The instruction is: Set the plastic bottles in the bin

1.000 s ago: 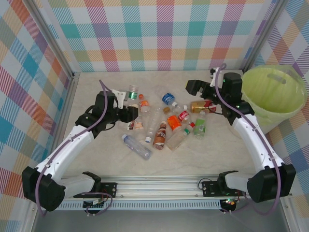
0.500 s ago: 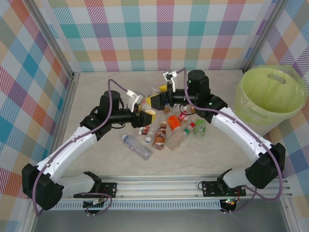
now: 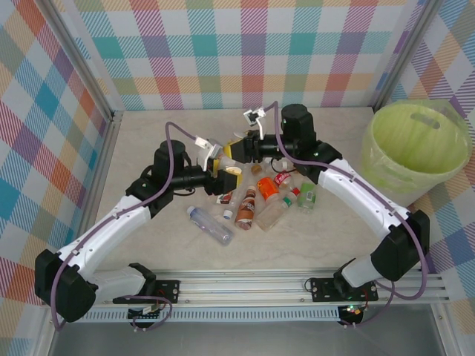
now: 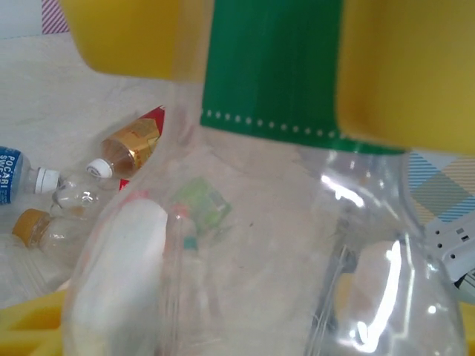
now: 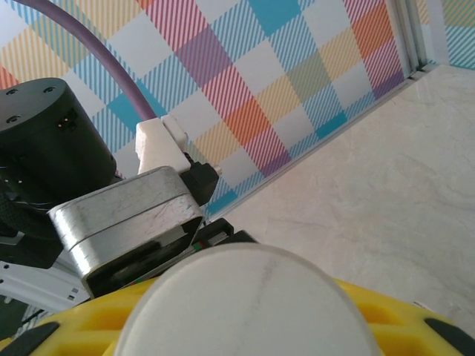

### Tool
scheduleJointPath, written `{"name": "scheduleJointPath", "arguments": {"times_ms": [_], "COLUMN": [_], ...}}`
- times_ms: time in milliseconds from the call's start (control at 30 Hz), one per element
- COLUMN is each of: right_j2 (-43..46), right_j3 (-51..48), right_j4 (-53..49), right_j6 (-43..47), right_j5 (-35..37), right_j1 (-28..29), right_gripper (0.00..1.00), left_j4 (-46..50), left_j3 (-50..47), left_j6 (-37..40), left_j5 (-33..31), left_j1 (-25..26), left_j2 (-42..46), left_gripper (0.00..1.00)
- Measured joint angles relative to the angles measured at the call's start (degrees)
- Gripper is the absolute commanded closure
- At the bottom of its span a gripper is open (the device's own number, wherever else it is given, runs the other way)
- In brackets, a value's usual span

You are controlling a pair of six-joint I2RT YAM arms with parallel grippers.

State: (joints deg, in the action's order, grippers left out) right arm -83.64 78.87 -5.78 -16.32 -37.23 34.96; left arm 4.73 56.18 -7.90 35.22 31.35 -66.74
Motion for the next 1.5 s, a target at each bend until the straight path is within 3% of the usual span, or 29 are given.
{"name": "scheduleJointPath", "arguments": {"times_ms": [67,233,467,667,867,1033,1167,1367,1500], "right_j2": [1.29,6.38,16.9,23.74,24.52,22.18,19.47,14.29,9.16], "right_j3": [-0.02,-0.02,0.13,0.55,1.29,1.36,0.76,-0.17,-0.13], "right_j4": [-1.44,-5.29,-11.47,-9.42,-3.34,-1.38,-2.86,-9.51,-14.43], "right_j6": [1.57,4.44,10.73,18.88,26.34,27.26,22.4,12.26,8.9], "right_j5": [3.91,17.31,36.89,50.6,58.88,63.43,63.06,54.25,49.18], "right_j1": [-0.24,-3.34,-16.17,-24.72,-31.04,-37.75,-44.61,-54.45,-56.94], "right_gripper": [0.62,0.62,0.61,0.59,0.57,0.56,0.54,0.52,0.5], "left_j4": [-0.63,-3.37,-3.19,-2.93,-3.48,-2.34,0.33,7.1,12.94], "left_j3": [-0.5,-5.84,-13.79,-20.9,-24.15,-24.98,-24.96,-23.41,-19.89], "left_j6": [-1.95,-7.8,-17.46,-22.88,-25.99,-30.51,-35.32,-39.3,-40.46], "left_j5": [-3.58,-17.03,-36.26,-40.94,-42.42,-43.47,-43.01,-39.69,-37.62], "left_j1": [0.07,0.28,-0.17,-0.61,-1.14,-2.36,-5.6,-8.11,-8.2], "left_j2": [0.2,4.33,11.76,16.24,18.95,19.12,18.21,17.44,16.96], "left_gripper": [0.01,0.0,0.0,0.0,0.0,0.0,0.0,0.0,0.0]}}
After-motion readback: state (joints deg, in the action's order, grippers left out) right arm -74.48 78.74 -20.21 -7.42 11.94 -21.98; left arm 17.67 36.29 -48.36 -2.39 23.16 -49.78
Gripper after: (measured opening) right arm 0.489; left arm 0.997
